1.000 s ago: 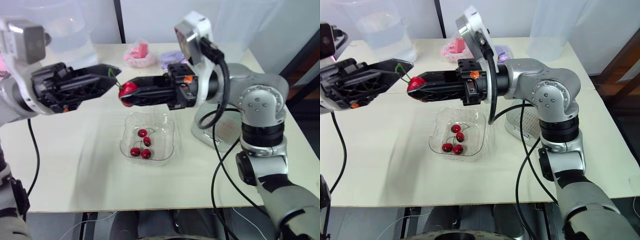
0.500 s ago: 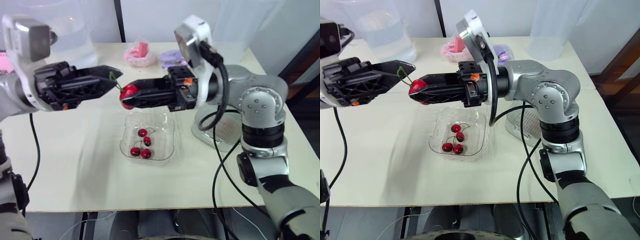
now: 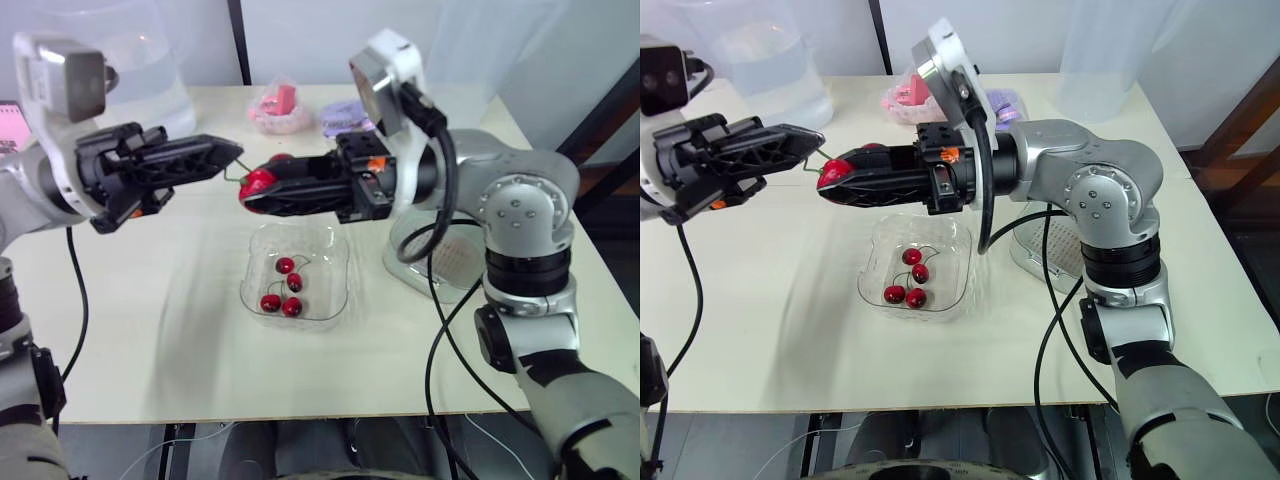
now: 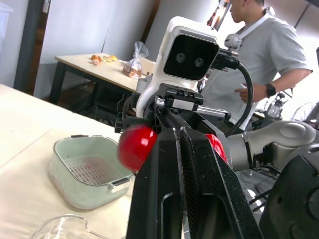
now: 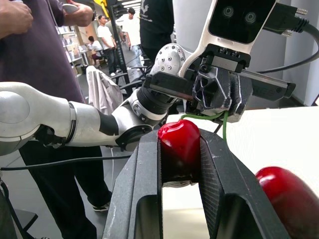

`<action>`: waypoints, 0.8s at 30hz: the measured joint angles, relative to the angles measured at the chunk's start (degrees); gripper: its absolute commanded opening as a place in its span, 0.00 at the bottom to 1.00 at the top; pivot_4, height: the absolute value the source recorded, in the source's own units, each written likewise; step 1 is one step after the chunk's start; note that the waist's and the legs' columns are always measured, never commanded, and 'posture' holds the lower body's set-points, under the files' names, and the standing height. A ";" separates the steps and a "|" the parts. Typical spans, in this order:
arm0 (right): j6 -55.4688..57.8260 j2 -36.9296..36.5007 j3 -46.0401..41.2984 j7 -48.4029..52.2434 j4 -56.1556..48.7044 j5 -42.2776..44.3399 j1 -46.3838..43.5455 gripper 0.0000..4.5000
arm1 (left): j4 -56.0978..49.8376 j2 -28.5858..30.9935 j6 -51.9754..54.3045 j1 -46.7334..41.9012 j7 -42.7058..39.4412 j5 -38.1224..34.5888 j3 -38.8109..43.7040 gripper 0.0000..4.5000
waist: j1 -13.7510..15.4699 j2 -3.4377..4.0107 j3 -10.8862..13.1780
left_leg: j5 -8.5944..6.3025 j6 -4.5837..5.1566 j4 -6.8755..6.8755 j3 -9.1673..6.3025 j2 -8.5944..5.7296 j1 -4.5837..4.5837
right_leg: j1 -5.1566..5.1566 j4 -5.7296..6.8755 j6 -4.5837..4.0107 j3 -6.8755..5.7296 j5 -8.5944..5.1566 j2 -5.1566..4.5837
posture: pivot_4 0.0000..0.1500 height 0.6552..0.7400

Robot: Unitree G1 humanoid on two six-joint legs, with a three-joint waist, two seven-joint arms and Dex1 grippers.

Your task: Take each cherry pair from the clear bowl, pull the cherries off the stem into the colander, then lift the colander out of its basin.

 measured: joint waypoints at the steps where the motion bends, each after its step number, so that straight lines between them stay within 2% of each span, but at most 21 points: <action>1: 0.00 0.00 0.00 0.00 0.00 0.00 0.00 0.12 | -0.02 -0.17 0.01 0.00 0.35 -0.26 0.45 0.02 | 0.00 0.00 0.00 | 0.00 0.00 0.00 0.00 0.00 0.00 | 0.00 0.00 0.00 0.00 0.00 0.00 | 1.00 0.96; 15: -2.91 -0.41 0.51 0.16 0.14 -3.44 0.00 0.12 | -0.42 -0.27 -0.38 -0.64 0.99 1.25 0.98 0.02 | 0.01 0.00 0.00 | 0.01 -0.01 0.08 0.00 0.00 0.00 | 0.00 0.07 0.00 0.00 0.00 0.00 | 1.00 0.96; 16: -3.22 -0.61 0.68 0.25 0.05 -3.91 0.01 0.33 | -0.52 -0.27 -0.40 -0.64 0.76 1.71 0.92 0.00 | 0.01 0.00 0.00 | 0.01 -0.01 0.08 0.00 0.00 0.00 | 0.00 0.07 0.00 0.00 0.00 0.00 | 1.00 0.96; 17: -3.32 -1.28 1.02 0.36 -0.29 -4.37 0.10 0.37 | -0.52 -0.27 -0.47 -0.79 0.40 2.41 0.74 0.00 | 0.02 0.00 0.00 | 0.01 -0.01 0.08 0.00 0.00 0.00 | 0.00 0.08 0.00 0.00 0.00 0.00 | 1.00 0.96; 23: -2.81 -9.91 2.37 2.68 -6.02 -5.68 3.05 0.99 | 0.60 0.70 -1.16 -3.44 -4.27 7.01 -1.52 0.00 | 0.26 -0.01 -0.01 | 0.01 -0.01 0.14 0.00 -0.03 -0.03 | 0.02 0.07 0.00 -0.01 0.00 -0.01 | 1.00 0.96; 24: -2.71 -12.06 2.35 3.36 -7.17 -5.70 3.89 0.99 | 0.88 1.06 -1.59 -3.82 -5.60 8.11 -2.02 0.00 | 0.23 -0.01 -0.01 | 0.01 -0.01 0.18 -0.01 -0.03 -0.03 | 0.02 0.07 0.00 -0.01 0.00 -0.01 | 1.00 0.96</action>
